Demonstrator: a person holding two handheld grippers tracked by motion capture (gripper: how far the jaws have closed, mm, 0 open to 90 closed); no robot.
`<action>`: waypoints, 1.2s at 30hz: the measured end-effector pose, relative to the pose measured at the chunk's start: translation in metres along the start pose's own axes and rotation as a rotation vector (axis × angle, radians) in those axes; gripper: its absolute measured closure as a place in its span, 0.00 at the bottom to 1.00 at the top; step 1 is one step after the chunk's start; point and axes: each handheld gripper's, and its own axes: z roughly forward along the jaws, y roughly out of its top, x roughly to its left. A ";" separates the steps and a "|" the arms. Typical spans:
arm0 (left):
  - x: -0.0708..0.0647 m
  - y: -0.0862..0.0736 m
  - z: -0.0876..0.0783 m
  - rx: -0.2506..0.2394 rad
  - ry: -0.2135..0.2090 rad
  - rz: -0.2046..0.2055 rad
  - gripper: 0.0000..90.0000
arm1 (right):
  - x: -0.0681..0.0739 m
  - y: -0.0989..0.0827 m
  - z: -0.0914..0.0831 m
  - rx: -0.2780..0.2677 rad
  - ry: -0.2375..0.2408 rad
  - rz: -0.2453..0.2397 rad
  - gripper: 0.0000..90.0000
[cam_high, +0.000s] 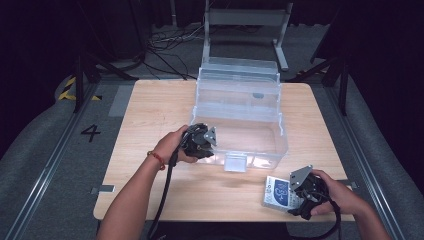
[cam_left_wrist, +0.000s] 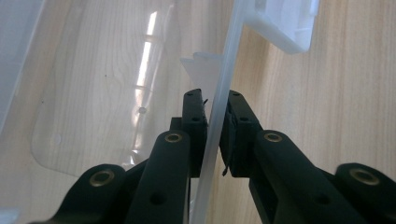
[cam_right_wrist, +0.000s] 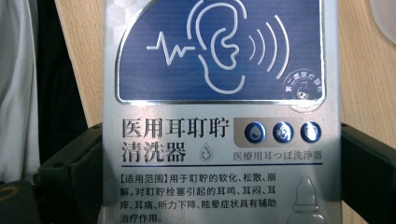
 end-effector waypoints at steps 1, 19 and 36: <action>-0.003 -0.003 -0.001 -0.012 0.001 -0.016 0.89 | 0.000 0.000 0.000 0.001 0.000 -0.001 0.05; -0.042 -0.035 -0.049 -0.199 0.188 -0.190 0.44 | 0.000 -0.001 -0.002 0.017 0.014 -0.020 0.06; -0.090 -0.132 -0.036 -0.164 0.276 -0.362 0.27 | 0.004 -0.001 -0.010 0.006 -0.011 -0.040 0.06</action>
